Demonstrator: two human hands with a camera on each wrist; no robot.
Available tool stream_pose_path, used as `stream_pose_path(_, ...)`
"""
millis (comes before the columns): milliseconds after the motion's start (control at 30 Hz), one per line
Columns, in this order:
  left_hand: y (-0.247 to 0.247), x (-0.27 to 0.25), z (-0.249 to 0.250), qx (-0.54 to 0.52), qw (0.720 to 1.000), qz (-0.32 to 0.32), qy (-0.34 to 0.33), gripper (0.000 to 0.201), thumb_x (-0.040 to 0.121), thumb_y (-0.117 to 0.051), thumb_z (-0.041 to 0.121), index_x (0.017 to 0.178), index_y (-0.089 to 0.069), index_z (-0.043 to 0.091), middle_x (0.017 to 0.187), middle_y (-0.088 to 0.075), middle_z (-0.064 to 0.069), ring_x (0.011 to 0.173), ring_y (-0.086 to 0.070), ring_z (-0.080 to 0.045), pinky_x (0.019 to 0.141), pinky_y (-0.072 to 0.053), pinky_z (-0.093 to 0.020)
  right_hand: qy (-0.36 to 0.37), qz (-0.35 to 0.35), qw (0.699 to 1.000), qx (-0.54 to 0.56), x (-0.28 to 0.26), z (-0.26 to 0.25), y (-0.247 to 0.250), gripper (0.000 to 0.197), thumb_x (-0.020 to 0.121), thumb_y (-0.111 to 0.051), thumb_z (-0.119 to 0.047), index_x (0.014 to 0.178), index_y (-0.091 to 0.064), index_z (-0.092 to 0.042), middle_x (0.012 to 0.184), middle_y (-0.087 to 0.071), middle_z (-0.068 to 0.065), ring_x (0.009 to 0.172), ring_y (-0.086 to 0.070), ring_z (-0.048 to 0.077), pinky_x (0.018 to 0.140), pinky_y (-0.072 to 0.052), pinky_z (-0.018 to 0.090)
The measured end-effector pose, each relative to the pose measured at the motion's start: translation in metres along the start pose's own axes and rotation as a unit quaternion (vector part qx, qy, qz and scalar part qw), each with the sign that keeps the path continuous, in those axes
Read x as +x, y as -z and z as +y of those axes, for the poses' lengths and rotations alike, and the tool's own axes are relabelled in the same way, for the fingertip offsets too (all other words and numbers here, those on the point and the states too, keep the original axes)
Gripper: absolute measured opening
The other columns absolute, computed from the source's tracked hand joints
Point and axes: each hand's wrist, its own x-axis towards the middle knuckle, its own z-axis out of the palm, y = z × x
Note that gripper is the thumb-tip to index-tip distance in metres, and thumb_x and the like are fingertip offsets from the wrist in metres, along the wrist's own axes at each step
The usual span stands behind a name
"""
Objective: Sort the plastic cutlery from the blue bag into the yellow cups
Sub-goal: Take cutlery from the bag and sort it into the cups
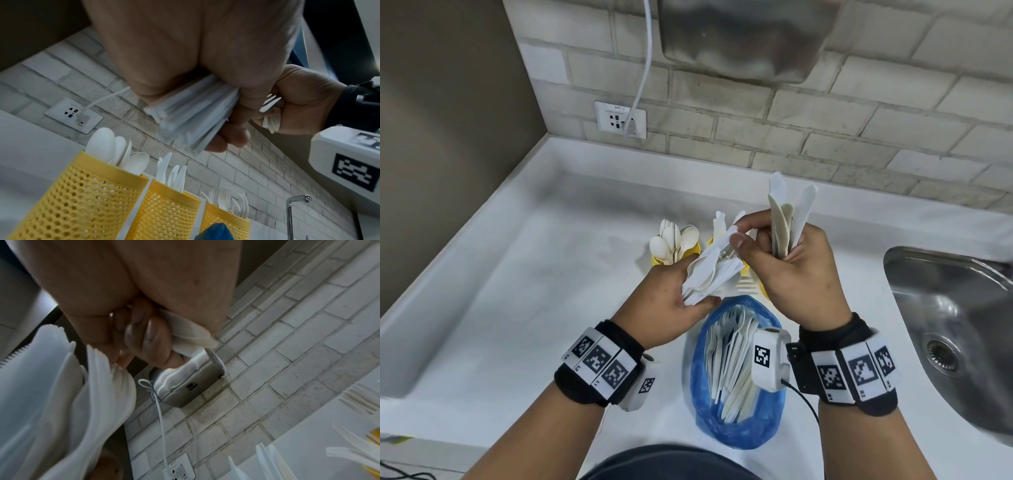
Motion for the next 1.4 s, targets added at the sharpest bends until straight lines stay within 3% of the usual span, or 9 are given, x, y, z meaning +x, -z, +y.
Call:
stream_pose_path(100,0.001,-0.001,-0.001,-0.007,1.0,-0.002,0.007,0.031,0.08,-0.064,0.04,0.108,-0.067,0.028,0.091,-0.074,0.015,0.086,-0.071,-0.006,0.08,-0.057,-0.034,0.012,0.004,1.0,0.006,-0.001,-0.004,-0.002,0.014,0.093,-0.073,-0.009,0.088,-0.072,-0.021,0.051,-0.034,-0.012,0.051,-0.036,0.013,0.059,-0.04,0.03)
stream_pose_path(233,0.001,-0.003,-0.003,-0.014,1.0,-0.009,0.007,0.03,0.082,-0.066,0.04,0.112,-0.065,0.035,0.098,-0.073,0.019,0.095,-0.072,-0.005,0.085,-0.057,-0.028,0.045,0.048,0.996,0.061,0.001,-0.015,0.004,0.021,0.094,-0.069,-0.008,0.086,-0.069,-0.028,0.056,-0.033,0.02,0.048,-0.03,0.018,0.053,-0.033,0.024)
stream_pose_path(433,-0.001,-0.001,-0.005,0.006,1.0,-0.019,-0.023,0.029,0.09,-0.073,0.029,0.118,-0.067,0.028,0.101,-0.069,0.028,0.095,-0.065,0.006,0.081,-0.045,-0.01,0.024,0.051,0.995,0.086,0.002,-0.013,0.014,0.007,0.09,-0.071,-0.027,0.083,-0.069,-0.026,0.053,-0.04,0.006,0.045,-0.035,0.014,0.05,-0.034,0.022)
stream_pose_path(567,-0.002,0.001,-0.003,0.013,0.998,-0.017,-0.052,0.036,0.091,-0.074,0.028,0.125,-0.064,0.03,0.102,-0.065,0.038,0.097,-0.063,0.011,0.082,-0.041,-0.004,-0.005,-0.028,0.999,-0.014,-0.003,-0.006,0.012,0.038,0.091,-0.076,-0.023,0.059,-0.061,-0.012,0.049,-0.053,-0.005,0.042,-0.047,0.013,0.051,-0.04,0.02)
stream_pose_path(667,0.0,0.0,-0.006,0.028,0.998,-0.014,-0.048,0.034,0.09,-0.074,0.027,0.123,-0.065,0.024,0.096,-0.065,0.033,0.09,-0.062,0.014,0.077,-0.04,-0.002,-0.019,-0.019,1.0,-0.004,-0.006,-0.01,0.01,0.022,0.093,-0.071,-0.024,0.076,-0.075,-0.011,0.046,-0.054,-0.012,0.042,-0.05,0.006,0.051,-0.039,0.014)
stream_pose_path(800,0.002,0.001,-0.012,0.085,0.996,0.001,-0.042,0.035,0.092,-0.071,0.018,0.126,-0.062,0.018,0.089,-0.071,0.013,0.08,-0.062,-0.001,0.067,-0.043,-0.009,0.004,0.033,0.993,0.109,-0.002,-0.01,0.01,0.028,0.102,-0.055,-0.029,0.091,-0.073,-0.011,0.047,-0.031,0.01,0.04,-0.028,0.023,0.047,-0.027,0.027)
stream_pose_path(967,0.003,0.001,-0.012,0.11,0.99,0.058,-0.063,0.036,0.087,-0.064,0.007,0.119,-0.061,0.022,0.089,-0.07,0.007,0.076,-0.058,-0.013,0.066,-0.047,-0.027,0.007,0.13,0.944,0.304,0.007,-0.015,0.016,0.032,0.111,-0.039,-0.023,0.09,-0.058,-0.008,0.064,-0.042,0.005,0.048,-0.034,0.019,0.048,-0.029,0.026)
stream_pose_path(1200,0.005,0.001,-0.002,0.078,0.987,0.108,-0.093,0.036,0.085,-0.059,0.005,0.113,-0.06,0.029,0.087,-0.058,0.026,0.077,-0.052,0.012,0.071,-0.037,-0.004,-0.086,0.158,0.845,0.503,0.012,-0.002,0.026,0.036,0.11,-0.04,-0.033,0.085,-0.055,-0.012,0.085,-0.063,0.006,0.086,-0.068,0.029,0.083,-0.057,0.042)
stream_pose_path(1400,0.002,-0.001,0.013,-0.067,0.995,0.06,0.043,0.042,0.086,-0.071,-0.002,0.067,-0.065,0.035,0.074,-0.072,0.019,0.07,-0.067,0.0,0.066,-0.045,-0.006,-0.132,0.148,0.815,0.544,0.01,-0.008,0.023,0.032,0.11,-0.035,-0.035,0.086,-0.051,-0.019,0.065,-0.057,-0.001,0.055,-0.06,0.017,0.065,-0.058,0.03)
